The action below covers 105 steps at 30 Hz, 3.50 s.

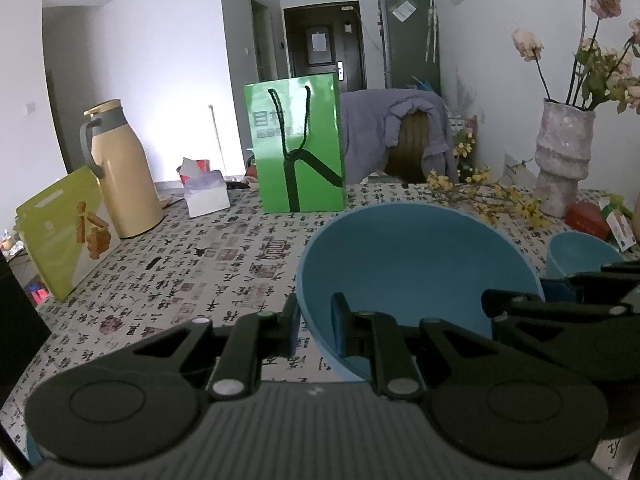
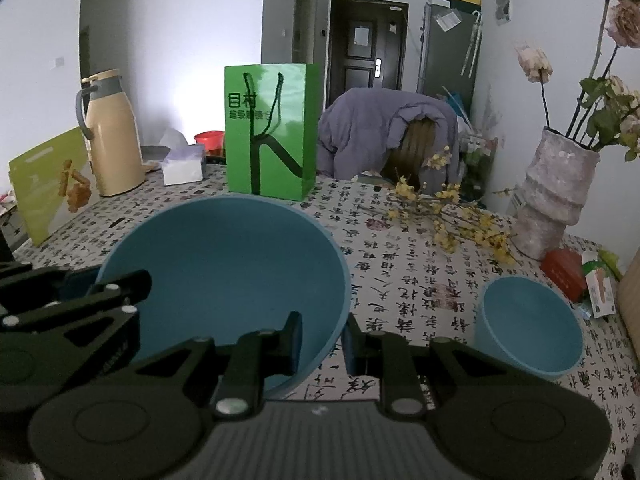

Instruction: Organize plates and bowls

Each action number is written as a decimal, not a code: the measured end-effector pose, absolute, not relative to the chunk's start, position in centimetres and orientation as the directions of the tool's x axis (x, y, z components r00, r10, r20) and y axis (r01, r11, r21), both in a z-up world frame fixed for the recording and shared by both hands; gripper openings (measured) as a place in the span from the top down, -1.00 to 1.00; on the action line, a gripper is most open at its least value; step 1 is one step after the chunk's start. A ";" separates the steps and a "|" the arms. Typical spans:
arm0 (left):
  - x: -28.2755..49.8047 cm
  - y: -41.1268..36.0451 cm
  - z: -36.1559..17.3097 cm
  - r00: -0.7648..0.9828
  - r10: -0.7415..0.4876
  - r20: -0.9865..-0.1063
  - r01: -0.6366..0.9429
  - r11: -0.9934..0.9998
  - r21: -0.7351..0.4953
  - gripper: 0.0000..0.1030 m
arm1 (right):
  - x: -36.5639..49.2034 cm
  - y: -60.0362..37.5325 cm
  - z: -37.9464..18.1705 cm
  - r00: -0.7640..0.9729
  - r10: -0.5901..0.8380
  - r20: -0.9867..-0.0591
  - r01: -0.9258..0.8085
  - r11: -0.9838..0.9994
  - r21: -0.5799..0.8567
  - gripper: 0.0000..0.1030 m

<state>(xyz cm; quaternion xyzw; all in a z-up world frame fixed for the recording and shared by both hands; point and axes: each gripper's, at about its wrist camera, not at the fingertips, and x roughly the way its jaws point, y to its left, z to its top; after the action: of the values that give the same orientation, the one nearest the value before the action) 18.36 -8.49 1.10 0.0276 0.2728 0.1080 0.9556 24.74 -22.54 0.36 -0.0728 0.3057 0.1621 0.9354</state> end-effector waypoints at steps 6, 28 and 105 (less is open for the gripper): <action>17.5 -7.7 1.4 0.832 0.226 -0.507 -0.201 0.974 0.105 0.68 | 24.0 -21.7 0.7 0.764 0.263 -0.589 -0.355 0.934 -0.043 0.61; 14.5 -4.1 2.5 0.836 0.260 -0.483 -0.254 0.964 0.080 0.68 | 21.2 -17.9 1.9 0.768 0.294 -0.569 -0.400 0.914 -0.066 0.61; 5.1 12.3 1.4 0.742 0.436 -0.509 -0.505 0.863 0.003 0.69 | 14.6 0.4 0.3 0.644 0.457 -0.613 -0.646 0.754 -0.117 0.59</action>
<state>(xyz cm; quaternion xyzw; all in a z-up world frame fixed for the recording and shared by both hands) 5.07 12.26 1.38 -0.0674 0.2552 0.2526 0.9309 14.61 0.42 0.28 -0.1650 0.2867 0.3095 0.8915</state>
